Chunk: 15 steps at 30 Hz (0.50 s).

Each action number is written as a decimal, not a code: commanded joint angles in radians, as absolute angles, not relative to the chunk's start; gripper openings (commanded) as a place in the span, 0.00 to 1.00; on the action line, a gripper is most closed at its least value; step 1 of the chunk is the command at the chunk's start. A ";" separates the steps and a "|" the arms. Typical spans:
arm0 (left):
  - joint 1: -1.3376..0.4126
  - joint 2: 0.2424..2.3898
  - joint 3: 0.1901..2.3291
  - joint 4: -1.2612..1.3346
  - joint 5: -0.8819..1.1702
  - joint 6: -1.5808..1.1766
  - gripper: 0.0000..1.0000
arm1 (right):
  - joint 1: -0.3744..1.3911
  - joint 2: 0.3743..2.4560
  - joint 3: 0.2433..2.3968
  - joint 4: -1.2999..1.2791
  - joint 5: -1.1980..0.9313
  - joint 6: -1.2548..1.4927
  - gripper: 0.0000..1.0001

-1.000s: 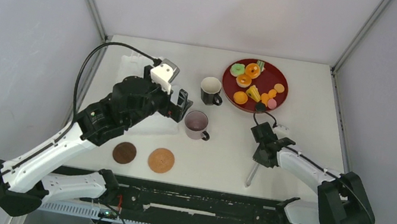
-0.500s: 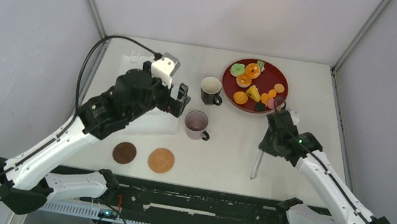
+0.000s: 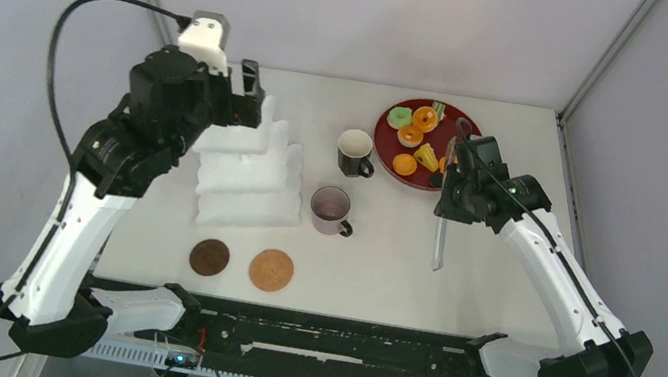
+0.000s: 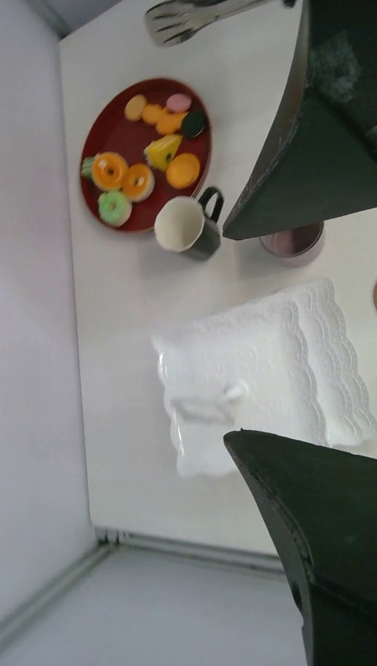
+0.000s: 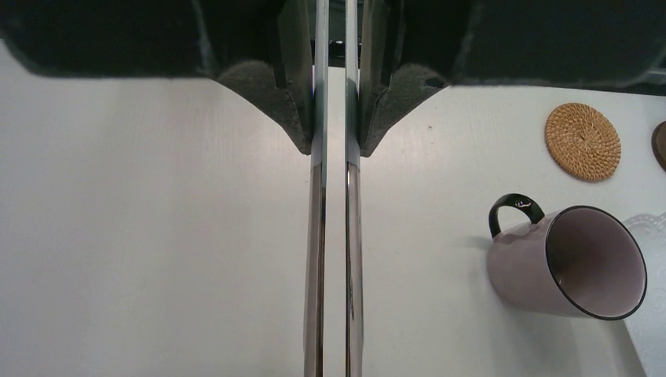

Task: Serve the afternoon tea

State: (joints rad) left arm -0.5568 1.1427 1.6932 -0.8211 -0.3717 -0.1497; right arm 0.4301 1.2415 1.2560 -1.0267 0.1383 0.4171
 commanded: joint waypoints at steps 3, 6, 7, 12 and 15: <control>-0.374 1.175 1.793 -0.946 -0.394 -0.169 0.92 | 0.423 1.258 1.313 -0.975 0.100 0.368 0.30; -0.290 1.181 1.741 -0.918 -0.316 -0.141 0.89 | 0.420 1.268 1.313 -0.975 0.091 0.358 0.31; -0.270 1.185 1.734 -0.914 -0.293 -0.136 0.88 | 0.418 1.270 1.313 -0.977 0.092 0.354 0.31; -0.251 1.227 1.728 -0.905 -0.171 -0.109 0.85 | 0.414 1.273 1.313 -0.981 0.092 0.340 0.31; -0.249 1.273 1.725 -0.897 -0.149 -0.110 0.82 | 0.409 1.277 1.313 -0.980 0.091 0.335 0.31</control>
